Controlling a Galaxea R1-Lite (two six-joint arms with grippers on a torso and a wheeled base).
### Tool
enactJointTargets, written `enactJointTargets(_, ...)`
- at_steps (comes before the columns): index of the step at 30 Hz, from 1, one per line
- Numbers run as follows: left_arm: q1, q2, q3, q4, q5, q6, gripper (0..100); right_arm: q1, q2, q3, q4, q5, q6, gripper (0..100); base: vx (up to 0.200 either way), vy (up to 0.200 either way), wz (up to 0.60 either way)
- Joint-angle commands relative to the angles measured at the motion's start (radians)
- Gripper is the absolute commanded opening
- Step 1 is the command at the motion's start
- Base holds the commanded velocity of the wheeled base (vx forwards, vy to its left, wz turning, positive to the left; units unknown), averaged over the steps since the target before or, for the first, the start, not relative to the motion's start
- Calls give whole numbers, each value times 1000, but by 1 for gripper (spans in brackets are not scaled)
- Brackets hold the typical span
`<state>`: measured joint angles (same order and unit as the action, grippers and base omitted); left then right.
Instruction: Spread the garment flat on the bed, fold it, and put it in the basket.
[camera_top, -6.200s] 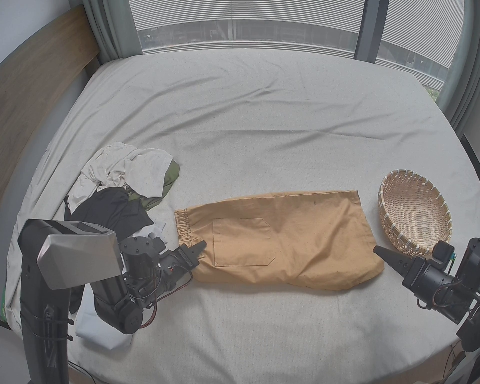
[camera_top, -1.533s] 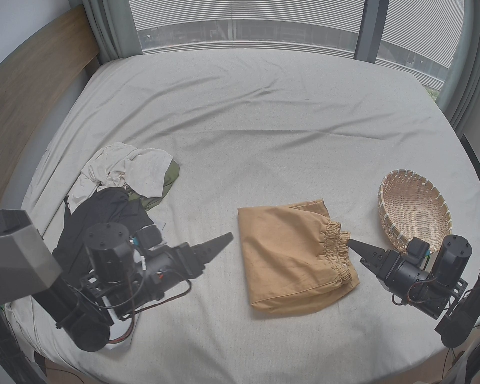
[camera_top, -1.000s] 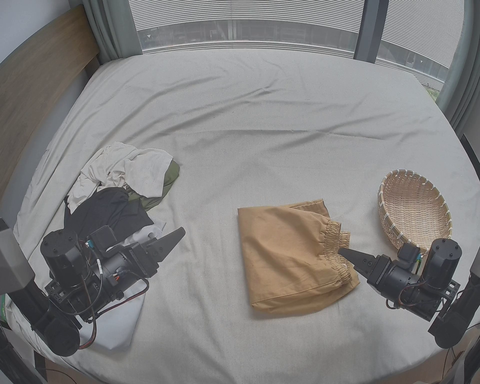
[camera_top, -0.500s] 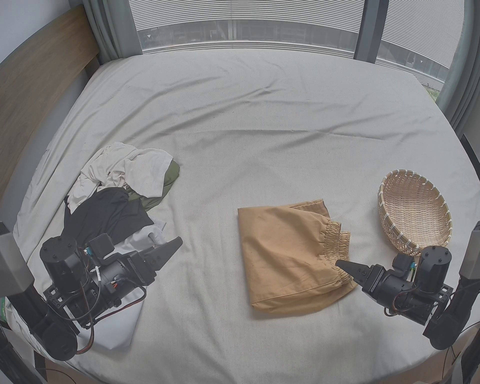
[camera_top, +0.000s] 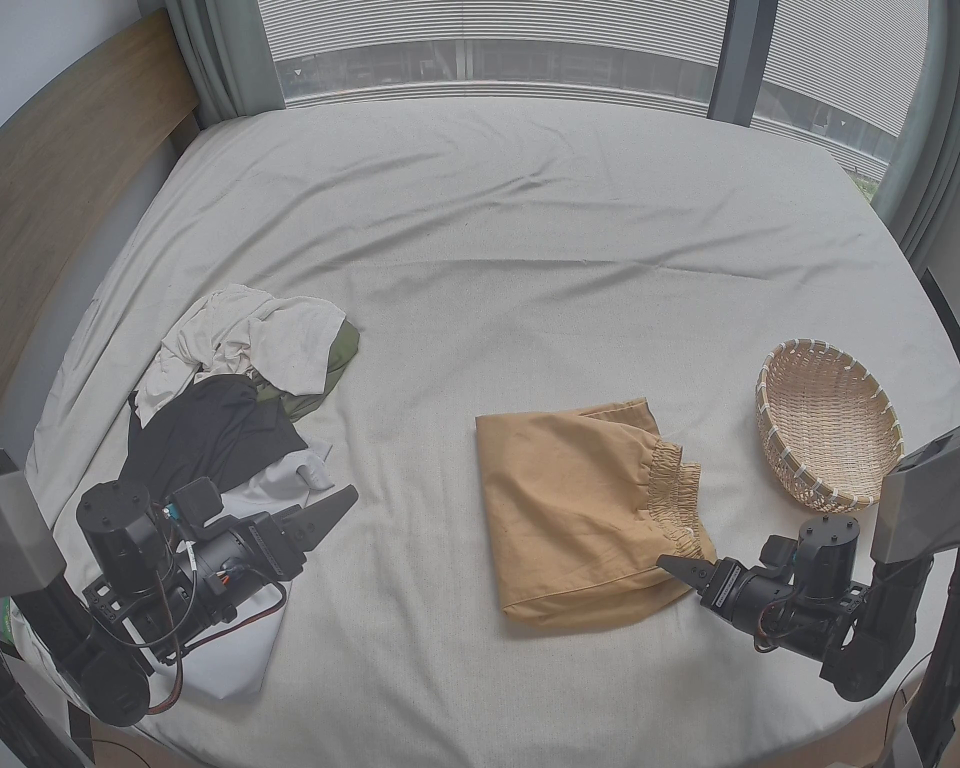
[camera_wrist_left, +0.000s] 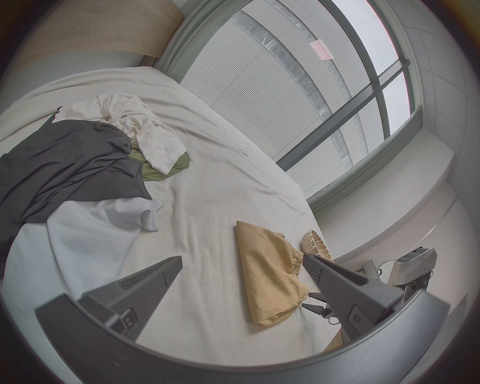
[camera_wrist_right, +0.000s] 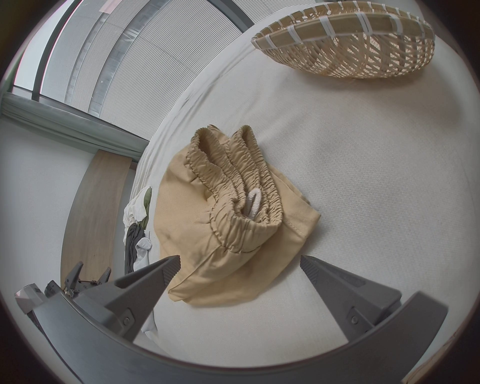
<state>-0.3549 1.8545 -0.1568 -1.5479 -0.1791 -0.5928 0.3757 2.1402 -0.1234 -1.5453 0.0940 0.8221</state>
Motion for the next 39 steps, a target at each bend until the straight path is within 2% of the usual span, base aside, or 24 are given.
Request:
enactJointTargets(1, 4, 0, 5, 0, 1, -1, 100, 2, 52, -32, -1, 0, 3, 100, 0, 0, 0)
enactJointTargets(20, 33, -3, 26, 0, 4, -1, 100, 28, 129, -200, 1, -7, -3, 100, 0, 0, 0)
enactJointTargets(21, 34, -3, 26, 0, 4, -1, 100, 34, 129, -200, 1, -8, -3, 0, 0, 0, 0)
enactJointTargets(27, 37, -3, 25, 0, 6, 1, 100, 45, 110, -199, 1, -8, -5, 0, 0, 0, 0)
enactJointTargets(36, 37, -8, 28, 0, 10, 2, 100, 121, -114, -157, 4, 3, -8, 0, 0, 0, 0)
enactJointTargets(39, 36, -14, 26, 0, 12, 4, 100, 164, -227, -142, 5, 18, -35, 0, 0, 0, 0)
